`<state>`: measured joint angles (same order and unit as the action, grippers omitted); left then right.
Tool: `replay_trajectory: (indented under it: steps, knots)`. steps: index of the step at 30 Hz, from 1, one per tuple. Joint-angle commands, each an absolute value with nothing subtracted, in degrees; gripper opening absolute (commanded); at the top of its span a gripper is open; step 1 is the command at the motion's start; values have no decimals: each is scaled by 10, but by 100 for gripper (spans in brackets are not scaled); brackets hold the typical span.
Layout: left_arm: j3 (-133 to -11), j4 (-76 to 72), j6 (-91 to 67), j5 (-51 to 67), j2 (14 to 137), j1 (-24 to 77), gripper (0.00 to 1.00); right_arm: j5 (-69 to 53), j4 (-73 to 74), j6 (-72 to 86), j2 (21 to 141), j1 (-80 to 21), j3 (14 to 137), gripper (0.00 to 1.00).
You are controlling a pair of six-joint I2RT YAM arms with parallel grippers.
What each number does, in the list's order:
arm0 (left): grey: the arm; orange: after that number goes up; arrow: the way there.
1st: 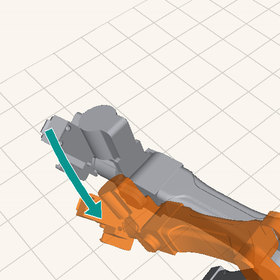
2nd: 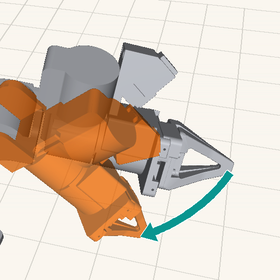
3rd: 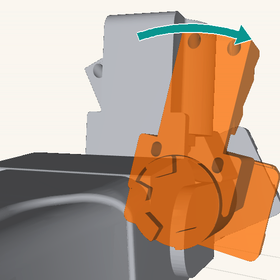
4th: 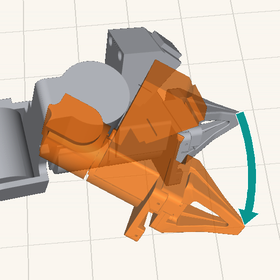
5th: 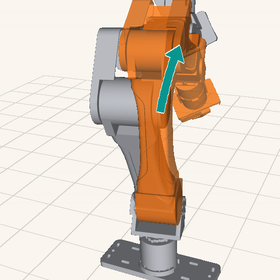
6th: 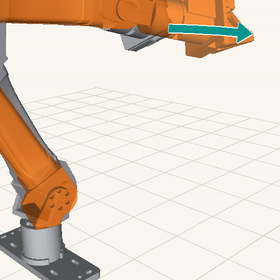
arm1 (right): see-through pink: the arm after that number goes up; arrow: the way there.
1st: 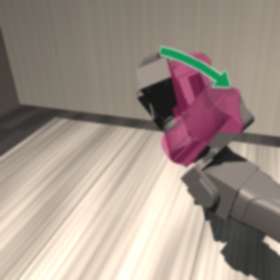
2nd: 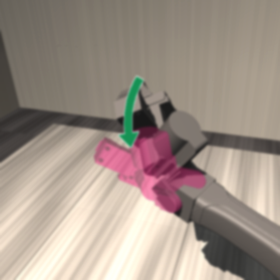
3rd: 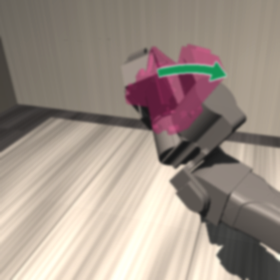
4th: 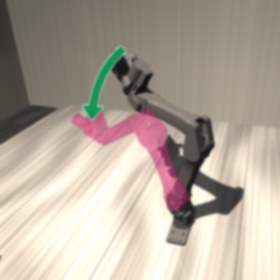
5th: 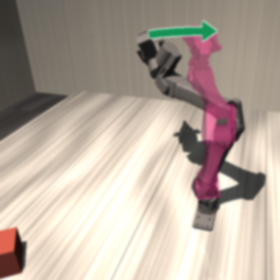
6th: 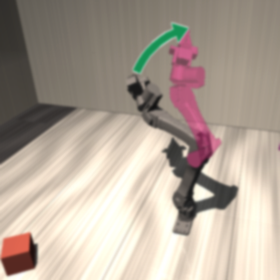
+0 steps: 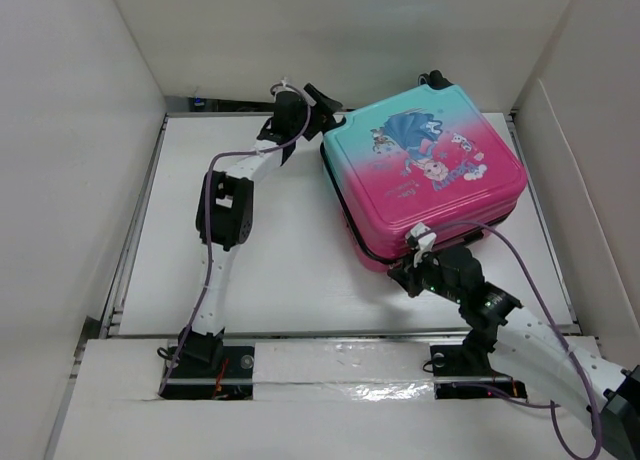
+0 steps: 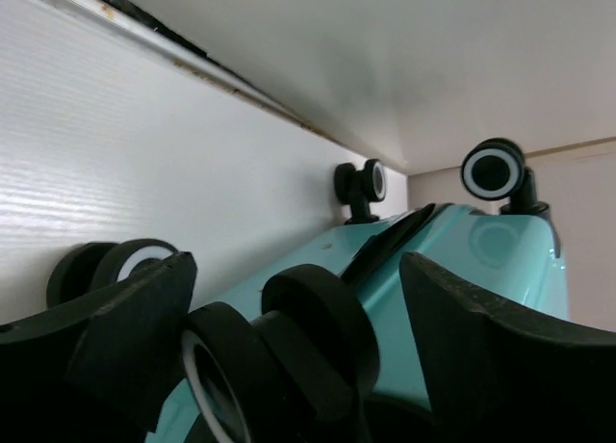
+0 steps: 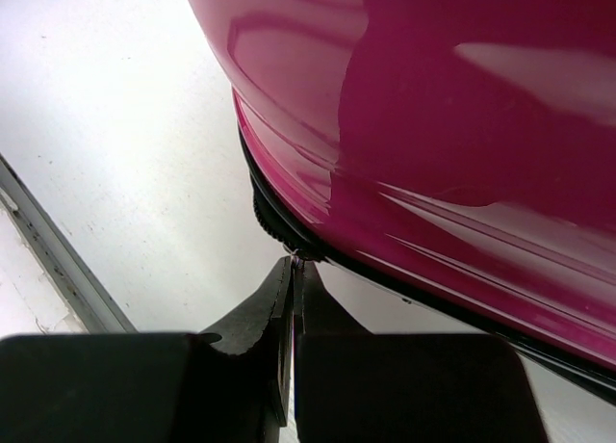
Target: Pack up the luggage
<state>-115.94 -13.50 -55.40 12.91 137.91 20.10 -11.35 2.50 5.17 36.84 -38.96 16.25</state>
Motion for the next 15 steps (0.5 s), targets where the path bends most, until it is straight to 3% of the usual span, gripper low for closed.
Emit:
replay_trajectory:
  steps: [1,3,4,6,7,15]
  knots:
    - [-1111,-275,-625,158,1360,206,82,-151,-13,58,359,-407,183,0]
    - [-1025,-353,-652,158,1337,206,64,-149,-14,62,354,-407,181,0]
    - [-993,-445,-682,157,1313,200,40,-147,-14,63,353,-407,181,0]
    - [-936,-496,-702,153,1292,192,18,-142,-14,65,348,-407,180,0]
    - [-926,-513,-707,148,1268,183,0,-142,-15,66,347,-407,179,0]
    - [-805,-530,-649,143,1102,144,0,-127,-32,55,369,-402,194,0]
